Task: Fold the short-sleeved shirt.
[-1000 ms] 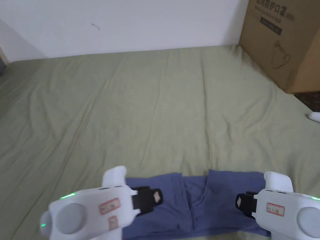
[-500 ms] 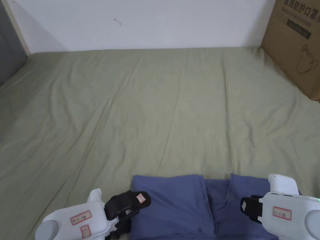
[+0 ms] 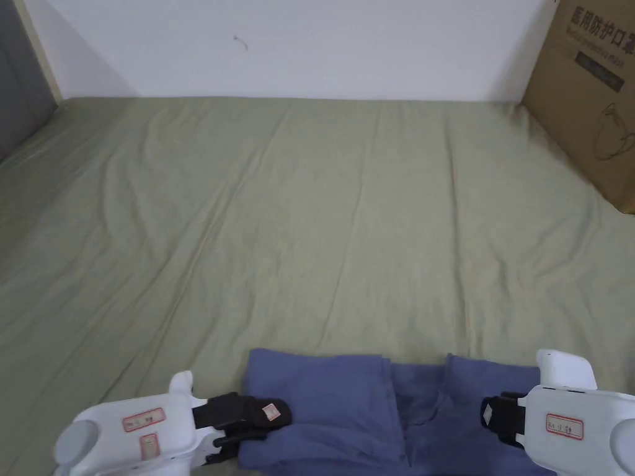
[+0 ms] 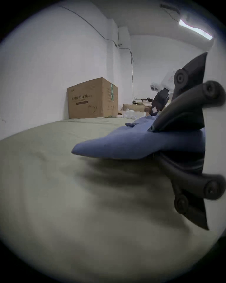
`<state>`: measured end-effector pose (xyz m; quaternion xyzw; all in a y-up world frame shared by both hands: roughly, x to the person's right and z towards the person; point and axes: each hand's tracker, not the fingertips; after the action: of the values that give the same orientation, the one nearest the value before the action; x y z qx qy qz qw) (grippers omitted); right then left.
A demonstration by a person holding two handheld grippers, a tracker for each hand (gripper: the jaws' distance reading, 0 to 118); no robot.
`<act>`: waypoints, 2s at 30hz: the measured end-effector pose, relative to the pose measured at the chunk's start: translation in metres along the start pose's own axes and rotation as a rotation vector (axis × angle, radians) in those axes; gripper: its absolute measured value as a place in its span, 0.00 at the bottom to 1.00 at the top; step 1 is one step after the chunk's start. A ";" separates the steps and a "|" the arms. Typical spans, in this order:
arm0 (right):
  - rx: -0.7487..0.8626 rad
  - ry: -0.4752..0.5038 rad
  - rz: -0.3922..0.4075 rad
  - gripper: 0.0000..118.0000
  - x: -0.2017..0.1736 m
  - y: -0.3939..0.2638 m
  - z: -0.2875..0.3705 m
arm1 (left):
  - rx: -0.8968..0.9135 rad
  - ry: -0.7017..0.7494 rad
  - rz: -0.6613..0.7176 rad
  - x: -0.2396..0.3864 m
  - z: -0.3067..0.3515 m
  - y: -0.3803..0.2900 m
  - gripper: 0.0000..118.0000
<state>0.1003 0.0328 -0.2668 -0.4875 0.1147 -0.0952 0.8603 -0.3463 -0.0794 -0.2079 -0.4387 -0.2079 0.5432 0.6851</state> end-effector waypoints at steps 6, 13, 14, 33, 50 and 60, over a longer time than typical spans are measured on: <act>0.008 0.005 0.021 0.00 -0.008 0.003 0.000 | 0.085 0.192 -0.072 0.000 0.109 0.045 0.10; -0.015 0.023 0.013 0.00 -0.014 -0.004 -0.011 | 0.163 0.365 -0.081 0.002 0.192 0.051 0.10; -0.018 0.028 0.009 0.00 -0.014 -0.005 -0.012 | 0.196 0.384 -0.073 0.002 0.196 0.051 0.10; 0.016 0.047 -0.086 0.00 0.027 -0.012 0.002 | 0.030 0.507 -0.606 0.168 -0.002 0.003 0.10; 0.033 -0.006 -0.248 0.00 0.095 -0.031 0.012 | -0.251 0.452 -0.608 0.177 -0.118 -0.033 0.88; 0.028 0.026 -0.209 0.00 0.075 -0.027 0.007 | 0.023 0.515 -0.498 0.153 -0.046 -0.007 0.02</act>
<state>0.1729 0.0040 -0.2478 -0.4836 0.0732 -0.1923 0.8508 -0.2581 0.0446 -0.2556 -0.4894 -0.1230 0.2336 0.8311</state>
